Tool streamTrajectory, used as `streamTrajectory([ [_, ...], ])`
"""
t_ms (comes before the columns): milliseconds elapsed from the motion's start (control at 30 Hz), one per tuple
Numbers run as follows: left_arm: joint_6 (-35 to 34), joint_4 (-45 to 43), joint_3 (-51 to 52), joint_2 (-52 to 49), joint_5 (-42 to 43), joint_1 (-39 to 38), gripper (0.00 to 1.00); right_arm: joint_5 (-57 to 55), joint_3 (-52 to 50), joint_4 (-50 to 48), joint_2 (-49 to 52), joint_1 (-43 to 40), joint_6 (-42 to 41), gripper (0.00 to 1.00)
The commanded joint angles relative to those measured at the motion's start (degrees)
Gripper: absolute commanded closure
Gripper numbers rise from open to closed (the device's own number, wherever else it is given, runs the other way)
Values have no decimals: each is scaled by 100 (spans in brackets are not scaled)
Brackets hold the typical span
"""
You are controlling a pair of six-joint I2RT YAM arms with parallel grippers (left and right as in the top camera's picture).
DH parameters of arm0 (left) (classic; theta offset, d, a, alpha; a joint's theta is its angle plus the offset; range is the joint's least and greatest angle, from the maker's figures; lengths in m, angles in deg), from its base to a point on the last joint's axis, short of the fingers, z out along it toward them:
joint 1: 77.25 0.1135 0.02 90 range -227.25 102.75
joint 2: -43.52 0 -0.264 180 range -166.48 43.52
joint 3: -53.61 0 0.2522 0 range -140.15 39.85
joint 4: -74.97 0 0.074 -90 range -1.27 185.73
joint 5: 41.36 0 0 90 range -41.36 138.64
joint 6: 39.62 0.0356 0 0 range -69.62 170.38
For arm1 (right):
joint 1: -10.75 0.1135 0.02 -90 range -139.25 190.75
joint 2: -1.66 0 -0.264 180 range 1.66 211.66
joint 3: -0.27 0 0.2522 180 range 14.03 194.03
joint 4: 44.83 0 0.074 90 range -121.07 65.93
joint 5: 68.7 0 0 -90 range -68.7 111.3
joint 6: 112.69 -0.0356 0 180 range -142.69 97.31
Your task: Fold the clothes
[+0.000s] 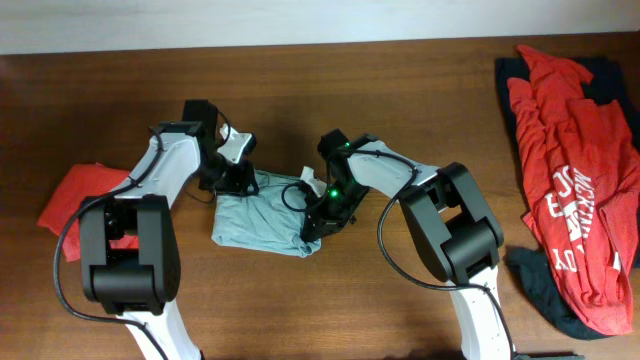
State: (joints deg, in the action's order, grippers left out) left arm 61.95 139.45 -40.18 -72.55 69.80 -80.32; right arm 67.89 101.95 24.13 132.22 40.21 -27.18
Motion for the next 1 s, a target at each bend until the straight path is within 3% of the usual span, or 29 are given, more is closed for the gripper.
streamTrajectory([
  [0, 48, 343, 125, -138, -643, 254, 64, -551, -221, 44, 107, 0, -114, 88],
  [133, 28, 428, 125, -138, -669, 289, 60, -551, -221, -4, 107, -7, -114, 87],
  [367, 26, 758, 125, -136, -664, 286, 61, -1029, -221, 52, 107, -509, -70, 87],
  [467, -90, 896, 125, -136, -660, 286, 74, -1239, -208, 85, 107, -931, 66, 85],
  [567, -164, 1019, 125, -136, -411, 286, 75, -1244, 26, 400, 105, -1357, 525, 83],
  [667, -162, 1147, 122, -133, -140, 286, 75, -1502, 520, 866, 103, -1650, 767, 80],
  [800, -59, 1370, 66, -15, 422, 256, 75, -1947, 1932, 1941, 90, -1862, 1032, 80],
  [967, 138, 1471, -197, 741, 494, 229, 75, -2011, 3377, 3053, 76, -1818, 1141, 81],
])
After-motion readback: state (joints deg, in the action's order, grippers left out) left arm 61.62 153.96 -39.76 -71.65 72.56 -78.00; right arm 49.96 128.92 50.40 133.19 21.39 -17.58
